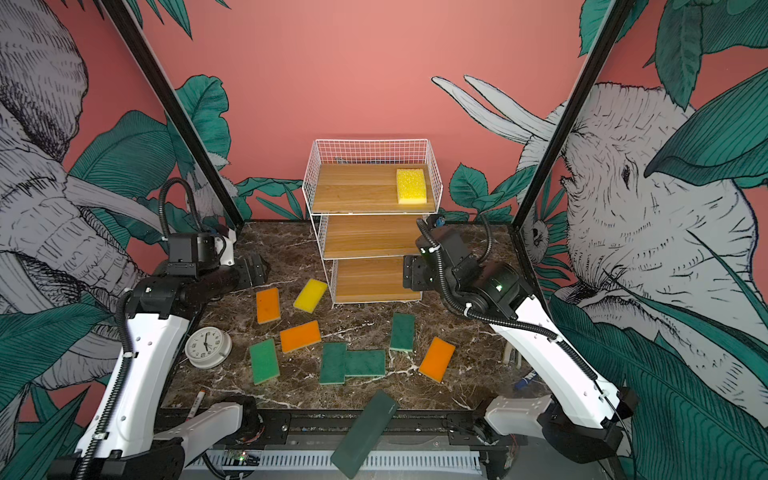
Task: Arrange cleaning sponges on a shelf
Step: Place the cleaning sponge at the shelf, then pick up the cleaning sponge from the middle-left of the table.
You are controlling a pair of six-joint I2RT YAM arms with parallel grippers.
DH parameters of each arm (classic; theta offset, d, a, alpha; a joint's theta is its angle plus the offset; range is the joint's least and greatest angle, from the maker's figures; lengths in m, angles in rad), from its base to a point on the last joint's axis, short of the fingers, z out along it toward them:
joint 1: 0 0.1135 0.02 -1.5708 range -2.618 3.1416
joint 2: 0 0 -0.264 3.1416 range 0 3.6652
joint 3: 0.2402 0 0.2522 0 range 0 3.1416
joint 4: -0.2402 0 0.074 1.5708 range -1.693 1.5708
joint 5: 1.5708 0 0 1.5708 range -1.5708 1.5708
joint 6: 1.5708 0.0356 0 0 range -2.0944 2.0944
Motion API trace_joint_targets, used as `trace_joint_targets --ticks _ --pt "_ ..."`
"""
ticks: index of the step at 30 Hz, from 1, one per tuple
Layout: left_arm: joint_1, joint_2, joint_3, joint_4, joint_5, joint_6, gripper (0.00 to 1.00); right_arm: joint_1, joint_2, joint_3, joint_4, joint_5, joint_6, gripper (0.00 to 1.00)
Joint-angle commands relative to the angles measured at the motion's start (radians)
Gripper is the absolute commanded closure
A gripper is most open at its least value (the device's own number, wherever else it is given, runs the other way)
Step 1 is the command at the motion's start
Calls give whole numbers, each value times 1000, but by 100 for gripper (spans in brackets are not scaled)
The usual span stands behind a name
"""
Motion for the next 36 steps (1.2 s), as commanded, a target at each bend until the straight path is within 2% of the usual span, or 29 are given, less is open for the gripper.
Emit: trace_joint_targets --ticks 1,6,12,16,22,26,31,36 --pt "-7 -4 -35 -45 -1 5 6 5 -39 -109 45 2 42 18" --pt "-20 14 -53 -107 45 24 7 4 -89 -241 58 -8 82 17" --pt "-107 8 -108 -187 -41 20 8 -32 -128 -411 126 -80 129 14" --pt "-113 4 -168 -175 -50 -39 8 -90 -145 -493 183 -149 152 12" --pt "-112 105 -194 -141 -83 -78 7 -134 -141 -551 225 -186 123 9" --pt "-110 163 -217 -104 -155 -134 4 -161 -134 -582 252 -211 120 4" --pt "-95 227 -251 -12 -122 -194 3 -203 -120 -588 267 -227 102 3" --pt "-41 272 -273 13 -138 -177 3 -237 -128 -599 282 -270 81 3"
